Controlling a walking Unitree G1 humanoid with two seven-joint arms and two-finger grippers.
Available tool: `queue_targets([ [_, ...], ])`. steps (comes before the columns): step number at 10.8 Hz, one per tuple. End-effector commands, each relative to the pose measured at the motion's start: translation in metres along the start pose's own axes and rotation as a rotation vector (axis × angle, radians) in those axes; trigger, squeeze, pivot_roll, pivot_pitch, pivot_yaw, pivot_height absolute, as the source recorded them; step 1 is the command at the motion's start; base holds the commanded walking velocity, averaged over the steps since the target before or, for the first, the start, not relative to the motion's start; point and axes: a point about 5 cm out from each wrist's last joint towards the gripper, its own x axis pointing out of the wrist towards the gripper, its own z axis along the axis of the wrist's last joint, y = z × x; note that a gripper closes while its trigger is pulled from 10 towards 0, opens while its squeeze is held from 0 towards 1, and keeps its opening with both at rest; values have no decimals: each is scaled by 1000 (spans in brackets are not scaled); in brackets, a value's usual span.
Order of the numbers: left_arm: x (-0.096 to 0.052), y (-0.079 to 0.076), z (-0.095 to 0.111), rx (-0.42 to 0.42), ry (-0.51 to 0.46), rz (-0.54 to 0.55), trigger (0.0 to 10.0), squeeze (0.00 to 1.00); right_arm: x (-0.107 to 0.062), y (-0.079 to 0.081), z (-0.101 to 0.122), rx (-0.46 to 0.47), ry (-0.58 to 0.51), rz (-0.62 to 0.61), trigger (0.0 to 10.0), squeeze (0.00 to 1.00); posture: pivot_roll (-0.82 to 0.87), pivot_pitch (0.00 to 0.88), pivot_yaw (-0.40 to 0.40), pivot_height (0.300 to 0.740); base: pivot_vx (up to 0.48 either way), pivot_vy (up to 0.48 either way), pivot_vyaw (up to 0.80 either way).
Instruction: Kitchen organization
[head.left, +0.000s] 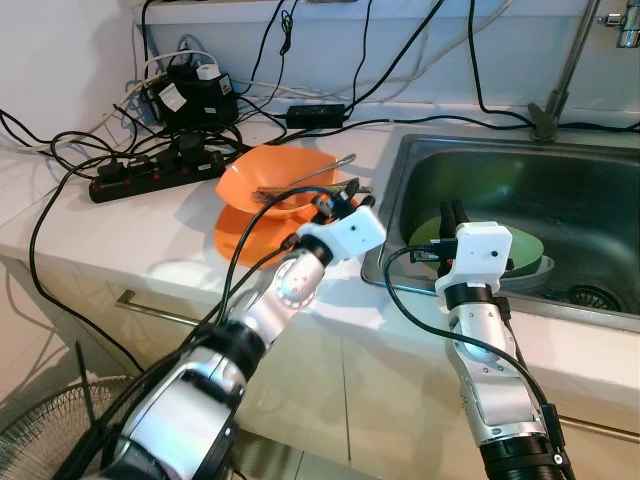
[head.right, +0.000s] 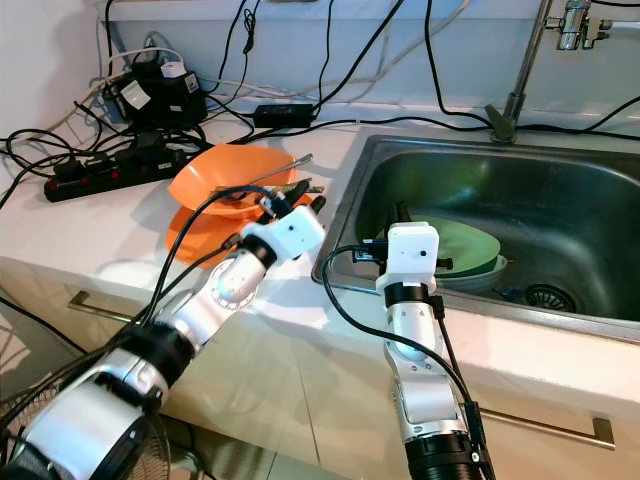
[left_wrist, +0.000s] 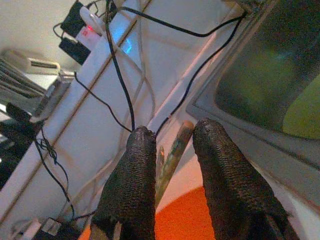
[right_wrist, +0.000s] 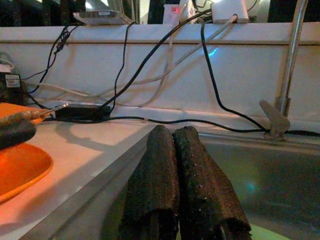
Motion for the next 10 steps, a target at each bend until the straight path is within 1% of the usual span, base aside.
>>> queue_targets([
  [1,2,2,1,22,1,7,10000,0,5,4,5,5,-20,6,10000,0,19,0,123,740,0,0,0],
  [3,5,3,2,39,3,11,10000,0,5,5,5,6,-19,5,10000,0,18,0,124,740,0,0,0],
  [4,7,2,0,63,17,1,10000,0,5,5,5,7,-20,5,10000,0,18,0,125,740,0,0,0],
  [6,7,0,-1,71,32,-8,10000,0,5,5,4,8,-19,3,10000,0,17,0,127,740,0,0,0],
  [7,8,1,-1,68,35,1,7843,0,5,5,4,8,-19,3,10000,0,17,0,126,740,0,0,0],
  [8,8,3,-1,63,36,18,0,0,5,5,4,8,-18,2,10000,0,18,0,126,740,0,0,0],
  [10,9,4,-1,65,37,27,0,0,4,5,3,9,-15,2,10000,0,20,0,125,740,0,0,0],
])
